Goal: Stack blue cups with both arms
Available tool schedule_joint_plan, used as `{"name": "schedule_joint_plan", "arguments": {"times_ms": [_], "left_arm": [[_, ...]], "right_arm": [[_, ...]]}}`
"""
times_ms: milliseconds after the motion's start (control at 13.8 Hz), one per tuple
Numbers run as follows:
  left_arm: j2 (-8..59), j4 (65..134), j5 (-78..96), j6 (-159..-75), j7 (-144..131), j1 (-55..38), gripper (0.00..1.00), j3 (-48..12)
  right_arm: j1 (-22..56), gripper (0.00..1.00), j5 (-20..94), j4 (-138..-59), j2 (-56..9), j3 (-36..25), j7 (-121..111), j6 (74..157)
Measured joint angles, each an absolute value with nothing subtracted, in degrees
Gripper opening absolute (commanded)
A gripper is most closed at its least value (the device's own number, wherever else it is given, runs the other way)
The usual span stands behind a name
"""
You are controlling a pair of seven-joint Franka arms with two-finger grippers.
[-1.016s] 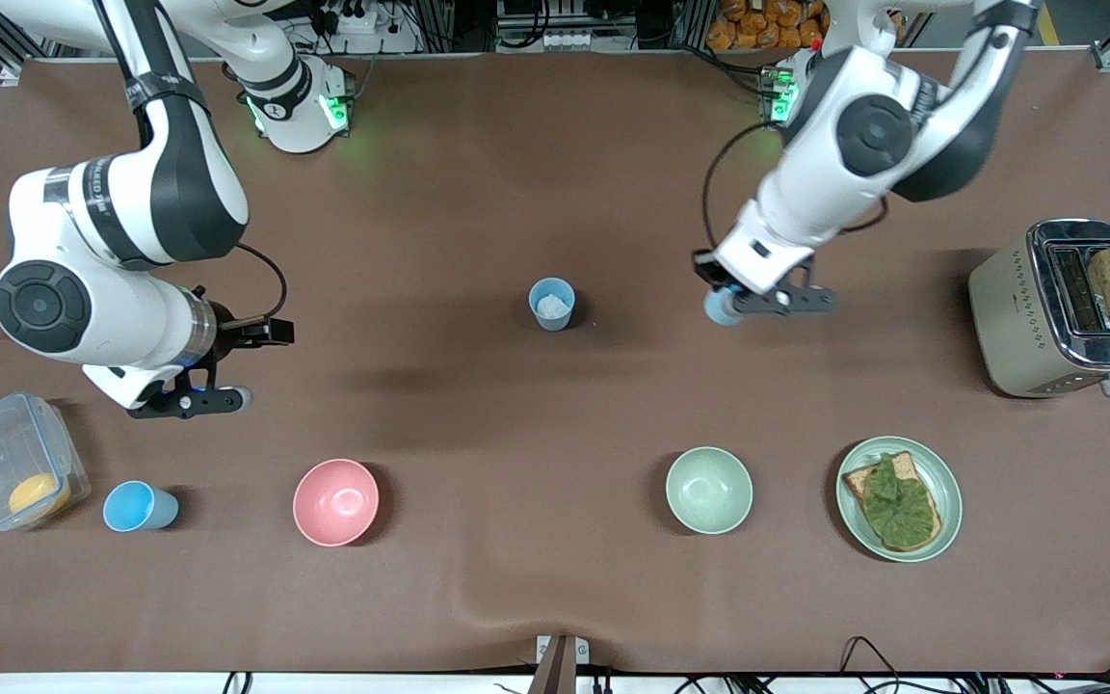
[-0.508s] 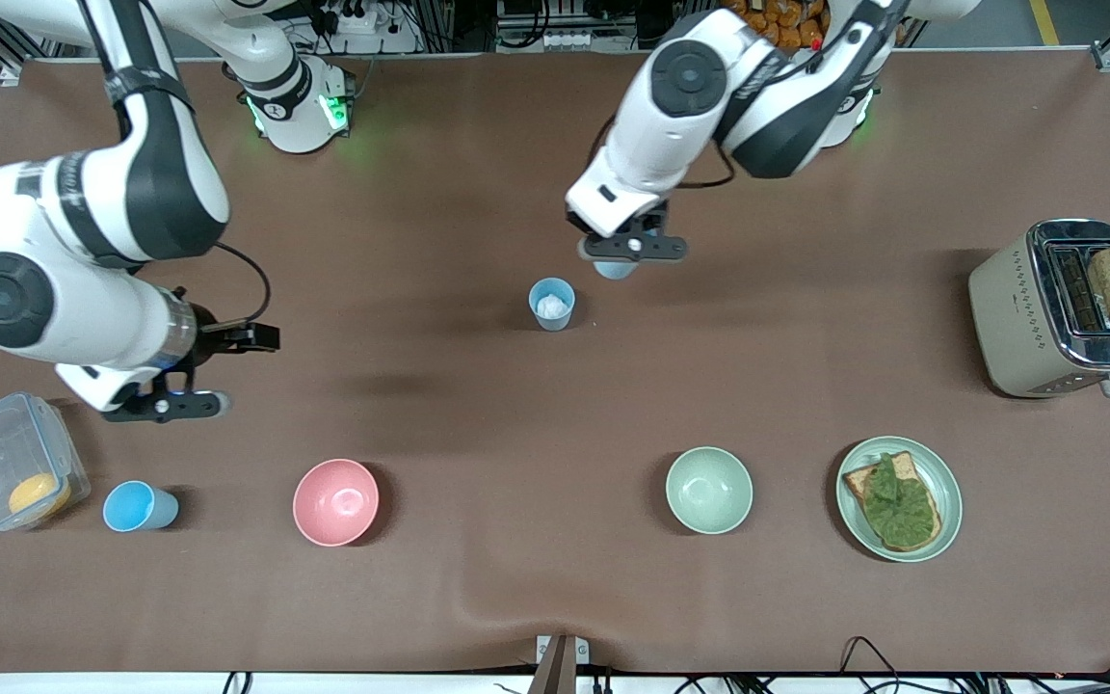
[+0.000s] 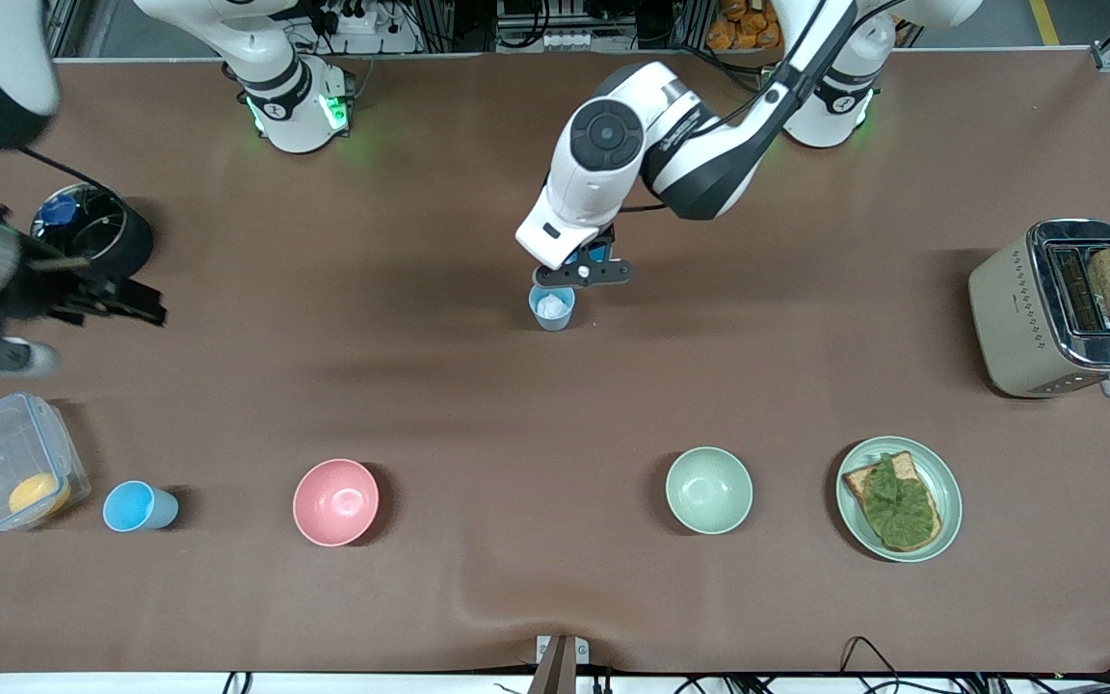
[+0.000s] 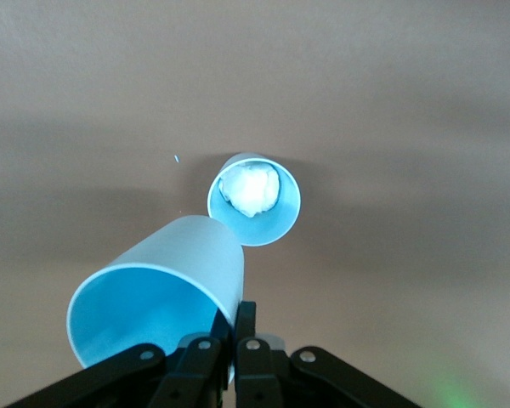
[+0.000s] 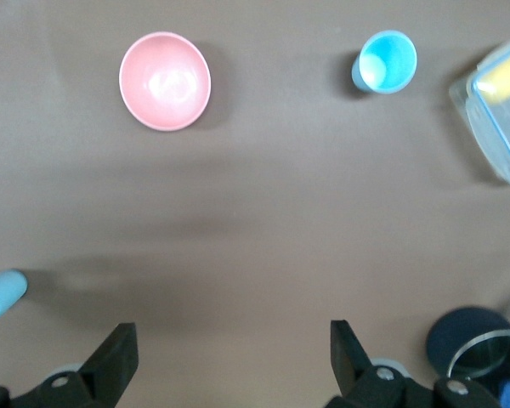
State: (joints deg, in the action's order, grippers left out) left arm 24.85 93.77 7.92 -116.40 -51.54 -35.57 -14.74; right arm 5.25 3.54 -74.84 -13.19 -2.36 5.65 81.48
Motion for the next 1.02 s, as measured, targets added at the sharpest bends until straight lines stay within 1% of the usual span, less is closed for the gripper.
{"name": "schedule_joint_plan", "arguments": {"times_ms": [218,363,508,653,871,1016], "left_arm": [[26.69,92.81,7.63,-116.4,-52.11,-37.23,0.0,-14.02],[28.55,90.85,7.59,-116.4,-53.81,-40.1,0.0,-11.92],[31.04,88.63,7.06,-116.57,-55.37,-42.98,0.0,-9.85],[32.71,87.24,6.62,-117.25,-55.49,-44.03,0.0,-8.56],[33.12,86.38,6.6,-117.27,-55.49,-44.04,0.0,-7.44],[33.13,85.99,6.6,-117.27,-55.49,-44.18,0.0,-7.42]], "right_arm": [[5.05,1.0,5.5,-74.93,-12.46,-1.89,6.26,77.88],[4.46,1.0,5.52,-75.41,-12.46,-1.78,6.34,77.76],[1.9,1.0,5.53,-75.99,-12.41,-1.81,6.1,78.2],[-0.88,1.0,5.43,-78.59,-11.48,-1.84,5.04,81.59],[-2.31,1.0,4.77,-83.16,-8.81,-1.86,2.51,86.28],[-2.65,1.0,4.28,-87.36,-6.11,-1.87,2.23,92.14]]}}
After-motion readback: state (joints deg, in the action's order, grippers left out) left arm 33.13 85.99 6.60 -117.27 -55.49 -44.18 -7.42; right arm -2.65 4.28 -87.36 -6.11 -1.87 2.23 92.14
